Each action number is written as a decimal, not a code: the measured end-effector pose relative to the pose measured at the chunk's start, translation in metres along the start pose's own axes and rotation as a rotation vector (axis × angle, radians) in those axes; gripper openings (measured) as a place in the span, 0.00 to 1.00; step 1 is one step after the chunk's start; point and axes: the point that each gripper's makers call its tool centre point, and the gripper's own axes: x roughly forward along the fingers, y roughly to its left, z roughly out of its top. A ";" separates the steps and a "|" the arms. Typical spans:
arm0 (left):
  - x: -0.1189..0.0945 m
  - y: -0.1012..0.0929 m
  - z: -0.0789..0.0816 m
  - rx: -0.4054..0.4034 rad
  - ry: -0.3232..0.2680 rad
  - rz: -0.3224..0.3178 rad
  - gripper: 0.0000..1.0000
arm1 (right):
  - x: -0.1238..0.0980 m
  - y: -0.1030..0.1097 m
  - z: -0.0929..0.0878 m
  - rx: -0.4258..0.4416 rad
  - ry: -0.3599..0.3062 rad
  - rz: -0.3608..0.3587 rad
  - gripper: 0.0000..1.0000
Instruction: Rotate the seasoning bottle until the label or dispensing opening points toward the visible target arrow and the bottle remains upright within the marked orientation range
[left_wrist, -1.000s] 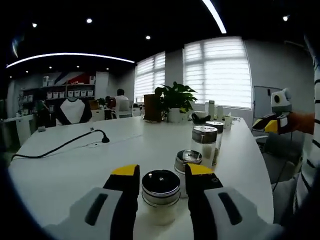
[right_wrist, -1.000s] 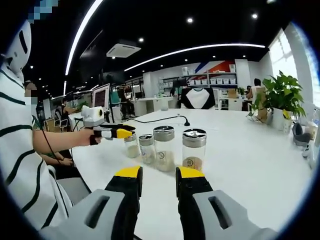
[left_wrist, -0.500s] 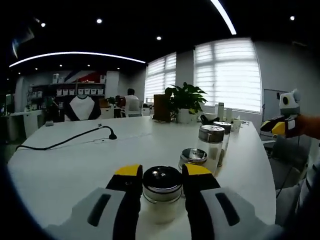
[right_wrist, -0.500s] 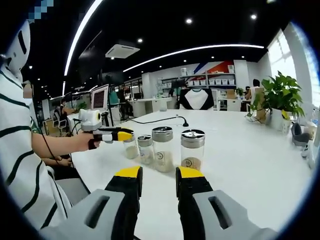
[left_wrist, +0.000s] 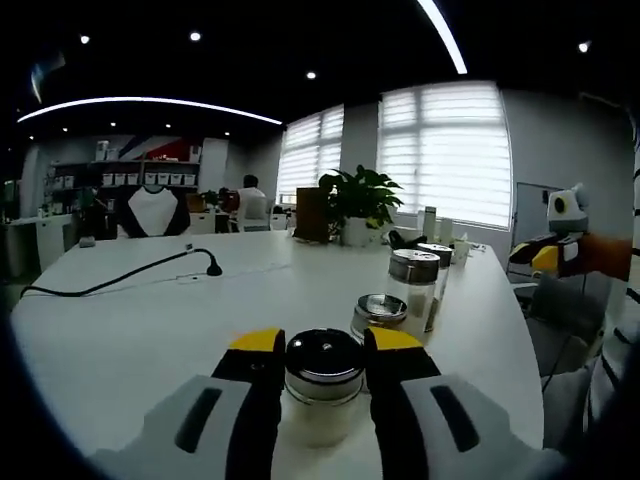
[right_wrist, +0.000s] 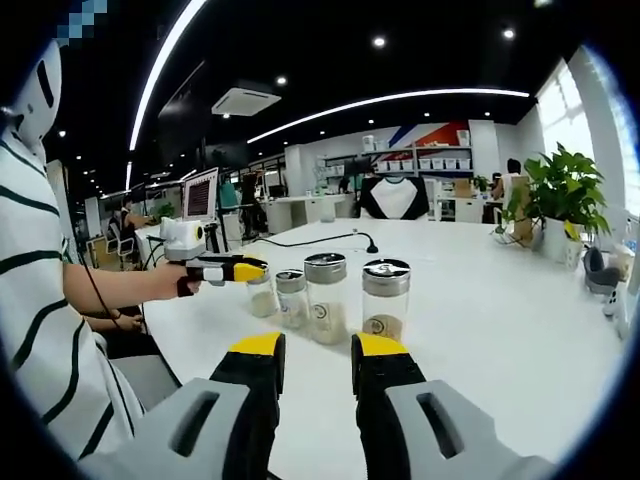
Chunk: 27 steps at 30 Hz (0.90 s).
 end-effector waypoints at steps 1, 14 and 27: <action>0.000 -0.001 0.000 0.002 0.001 -0.005 0.33 | 0.000 0.000 0.000 -0.001 0.000 0.001 0.25; 0.003 -0.007 0.000 0.009 0.037 -0.153 0.33 | 0.003 0.001 -0.002 0.002 0.013 0.017 0.25; 0.009 -0.012 -0.001 0.053 0.095 -0.324 0.33 | 0.007 0.002 -0.007 0.010 0.033 0.024 0.24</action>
